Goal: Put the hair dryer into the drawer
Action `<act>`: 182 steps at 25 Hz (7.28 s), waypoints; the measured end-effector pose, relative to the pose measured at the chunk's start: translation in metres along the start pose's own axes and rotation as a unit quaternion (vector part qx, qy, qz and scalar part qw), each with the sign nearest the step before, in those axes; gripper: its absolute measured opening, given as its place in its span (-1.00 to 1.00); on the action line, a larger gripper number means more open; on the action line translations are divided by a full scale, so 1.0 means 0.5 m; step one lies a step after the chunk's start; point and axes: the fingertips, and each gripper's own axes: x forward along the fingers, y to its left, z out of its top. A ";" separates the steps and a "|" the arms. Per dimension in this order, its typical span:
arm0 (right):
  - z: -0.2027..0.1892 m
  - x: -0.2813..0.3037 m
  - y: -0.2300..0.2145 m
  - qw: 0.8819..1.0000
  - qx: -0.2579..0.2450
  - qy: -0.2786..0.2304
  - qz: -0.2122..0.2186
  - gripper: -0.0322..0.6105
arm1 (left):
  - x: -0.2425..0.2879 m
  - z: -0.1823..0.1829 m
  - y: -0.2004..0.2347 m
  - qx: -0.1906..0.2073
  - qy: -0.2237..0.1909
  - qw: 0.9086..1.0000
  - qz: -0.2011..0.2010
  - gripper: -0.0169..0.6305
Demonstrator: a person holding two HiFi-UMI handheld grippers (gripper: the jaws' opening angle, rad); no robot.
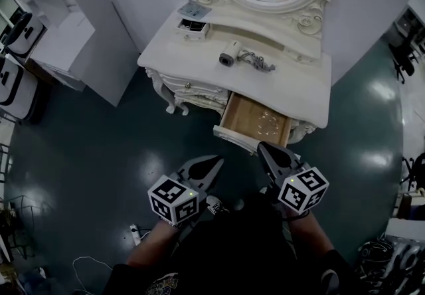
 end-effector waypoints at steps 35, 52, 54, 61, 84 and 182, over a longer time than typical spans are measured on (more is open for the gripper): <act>0.132 0.476 -0.516 0.953 -0.175 0.246 -0.006 -0.17 | 0.258 0.082 0.207 -0.059 -0.004 0.996 0.066 -0.94; 0.044 0.691 -0.687 0.883 -0.253 0.394 -0.004 -0.02 | 0.309 0.041 0.265 -0.103 0.014 0.989 0.106 -0.94; 0.034 0.710 -0.693 0.872 -0.269 0.409 0.002 -0.02 | 0.312 0.037 0.270 -0.107 0.015 0.988 0.109 -0.94; -0.016 0.735 -0.700 0.832 -0.312 0.459 0.019 -0.03 | 0.315 0.026 0.284 -0.119 0.014 0.985 0.120 -0.94; -0.016 0.707 -0.657 0.845 -0.337 0.413 0.045 -0.17 | 0.282 0.031 0.282 -0.113 0.011 0.985 0.133 -0.94; -0.487 0.414 -0.541 0.838 -0.282 0.464 0.061 -0.14 | 0.143 -0.175 0.195 -0.136 0.098 0.982 0.082 -0.94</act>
